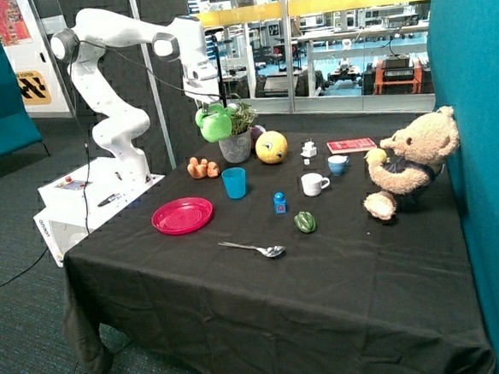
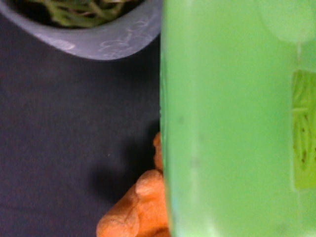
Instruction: Water the pot plant and put the can on the plate
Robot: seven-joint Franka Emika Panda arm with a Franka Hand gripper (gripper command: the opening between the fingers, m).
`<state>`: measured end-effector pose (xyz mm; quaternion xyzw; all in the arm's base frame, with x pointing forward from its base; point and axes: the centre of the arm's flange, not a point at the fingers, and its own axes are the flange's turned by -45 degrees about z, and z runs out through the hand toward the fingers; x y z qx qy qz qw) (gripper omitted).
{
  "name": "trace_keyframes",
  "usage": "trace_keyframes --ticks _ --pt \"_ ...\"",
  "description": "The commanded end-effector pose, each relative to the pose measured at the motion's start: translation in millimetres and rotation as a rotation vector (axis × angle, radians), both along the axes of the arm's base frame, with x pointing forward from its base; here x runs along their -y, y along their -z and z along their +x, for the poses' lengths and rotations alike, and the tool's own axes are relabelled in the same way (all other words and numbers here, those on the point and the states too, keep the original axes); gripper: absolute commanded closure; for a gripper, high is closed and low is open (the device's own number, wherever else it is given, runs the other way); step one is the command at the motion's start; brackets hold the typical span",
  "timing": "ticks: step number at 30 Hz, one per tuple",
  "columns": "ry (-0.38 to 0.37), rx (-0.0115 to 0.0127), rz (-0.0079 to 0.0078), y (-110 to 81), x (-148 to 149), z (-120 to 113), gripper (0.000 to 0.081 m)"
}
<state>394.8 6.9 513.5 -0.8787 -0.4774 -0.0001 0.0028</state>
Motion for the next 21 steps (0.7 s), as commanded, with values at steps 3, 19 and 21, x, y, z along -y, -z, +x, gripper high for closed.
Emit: trace_keyframes --ticks 3,19,21 --pt "0.196 0.0021 -0.0053 1.5 23.9 23.3 0.0808" --pt "0.346 0.0017 -0.0054 10.6 57.2 34.7 0.0808" --pt "0.367 0.0016 -0.0055 11.5 61.5 35.5 0.0808"
